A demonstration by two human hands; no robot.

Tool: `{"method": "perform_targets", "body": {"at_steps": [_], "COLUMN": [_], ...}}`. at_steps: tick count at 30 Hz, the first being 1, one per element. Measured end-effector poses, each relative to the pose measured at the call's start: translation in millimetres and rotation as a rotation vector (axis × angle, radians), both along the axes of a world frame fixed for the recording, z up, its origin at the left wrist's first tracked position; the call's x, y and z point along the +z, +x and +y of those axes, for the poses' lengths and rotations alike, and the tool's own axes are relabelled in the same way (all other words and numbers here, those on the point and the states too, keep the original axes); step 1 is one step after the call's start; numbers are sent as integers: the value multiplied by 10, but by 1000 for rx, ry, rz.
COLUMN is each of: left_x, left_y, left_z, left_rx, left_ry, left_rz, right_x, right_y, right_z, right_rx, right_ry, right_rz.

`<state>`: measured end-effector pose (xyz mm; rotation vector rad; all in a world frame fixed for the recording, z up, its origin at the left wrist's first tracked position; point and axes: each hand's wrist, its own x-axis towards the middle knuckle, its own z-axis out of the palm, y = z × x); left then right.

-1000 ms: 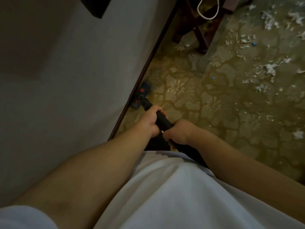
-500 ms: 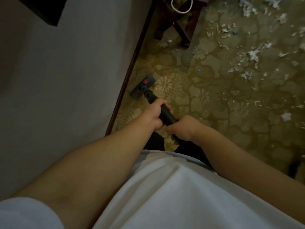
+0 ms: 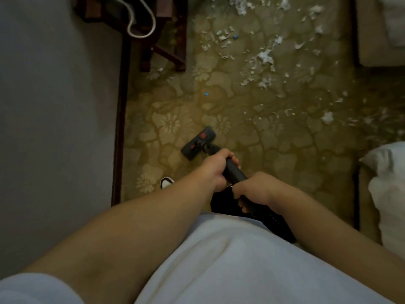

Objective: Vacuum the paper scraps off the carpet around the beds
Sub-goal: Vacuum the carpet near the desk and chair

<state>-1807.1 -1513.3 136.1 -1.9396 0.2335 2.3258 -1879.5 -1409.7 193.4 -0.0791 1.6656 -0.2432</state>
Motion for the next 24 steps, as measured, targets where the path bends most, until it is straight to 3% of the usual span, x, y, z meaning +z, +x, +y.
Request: {"method": "perform_targets", "body": {"at_steps": [11, 24], "left_x": [78, 161], "left_y": [-940, -1400], "left_z": [1273, 1298], "left_rx": [-397, -578], "left_ry": [55, -55], "left_rz": [43, 121], "right_x": [282, 279], "right_y": [-615, -806], "right_z": [1414, 1569], "right_rx": [-330, -542], "right_ry": [45, -66], "right_rz": [-26, 46]}}
